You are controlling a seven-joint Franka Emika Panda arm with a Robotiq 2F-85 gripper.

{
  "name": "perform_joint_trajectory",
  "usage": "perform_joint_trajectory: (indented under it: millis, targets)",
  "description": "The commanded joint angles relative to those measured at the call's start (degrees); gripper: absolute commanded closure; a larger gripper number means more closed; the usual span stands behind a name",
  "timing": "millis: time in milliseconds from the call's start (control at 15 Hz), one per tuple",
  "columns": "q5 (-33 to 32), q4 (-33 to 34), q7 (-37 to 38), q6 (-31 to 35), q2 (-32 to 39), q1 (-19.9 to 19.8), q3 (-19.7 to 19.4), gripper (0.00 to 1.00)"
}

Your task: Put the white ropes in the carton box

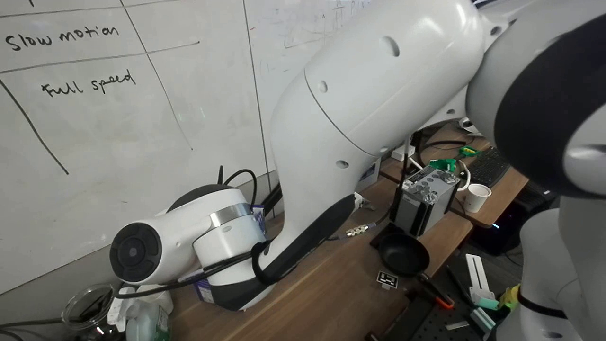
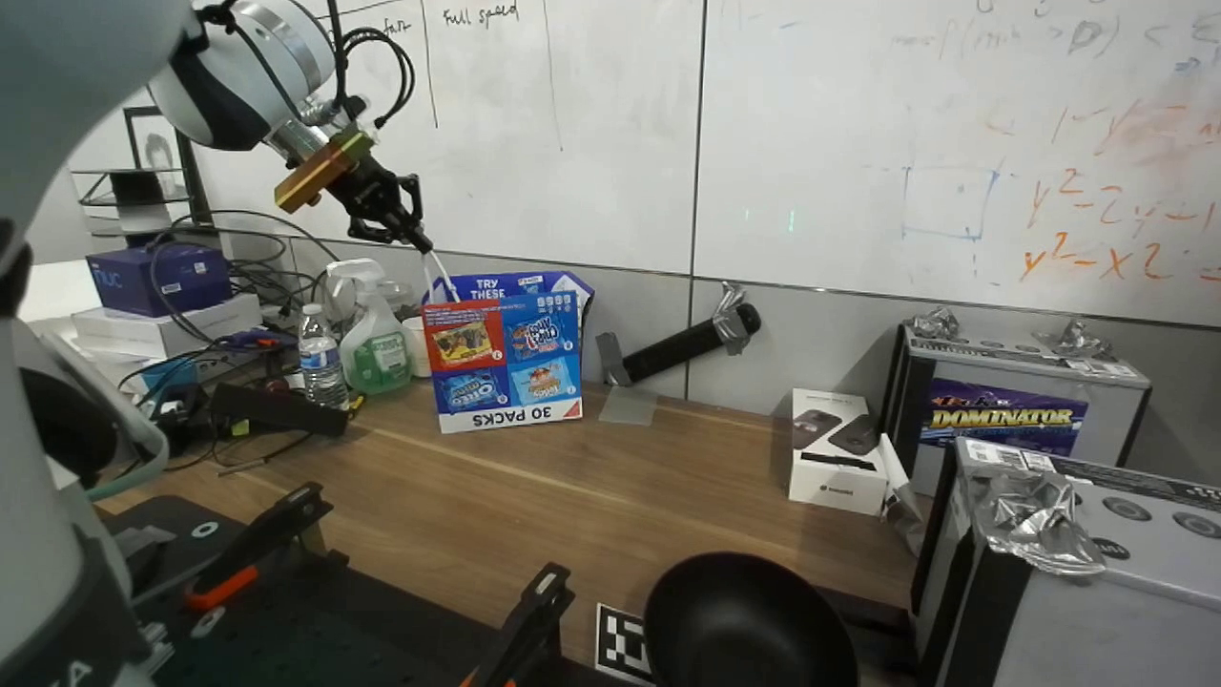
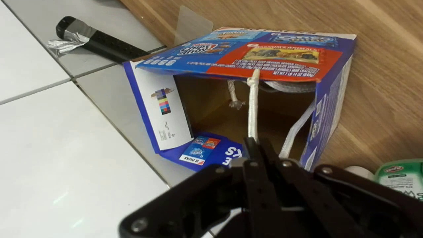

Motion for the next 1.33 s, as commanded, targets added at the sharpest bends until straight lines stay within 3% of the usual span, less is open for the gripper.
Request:
perform_joint_trajectory:
  millis: [0, 400, 867, 933, 1067, 1267]
  targets:
    - [-2.2, 2.8, -2.2, -0.1, 0.3, -5.9, 4.8, 0.97]
    - [-1.4, 3.6, -3.0, 0.7, 1.2, -12.9, 9.5, 0.97]
    - [1.2, 3.6, -3.8, 2.6, 1.6, -16.8, 14.1, 0.97]
    - [1.9, 3.9, -4.0, 2.5, 1.8, -17.1, 14.4, 0.71]
    - [3.5, 4.3, -4.6, 2.6, 2.1, -17.6, 14.6, 0.64]
    - [6.8, 5.1, -5.8, 2.6, 2.4, -18.4, 14.5, 0.41]
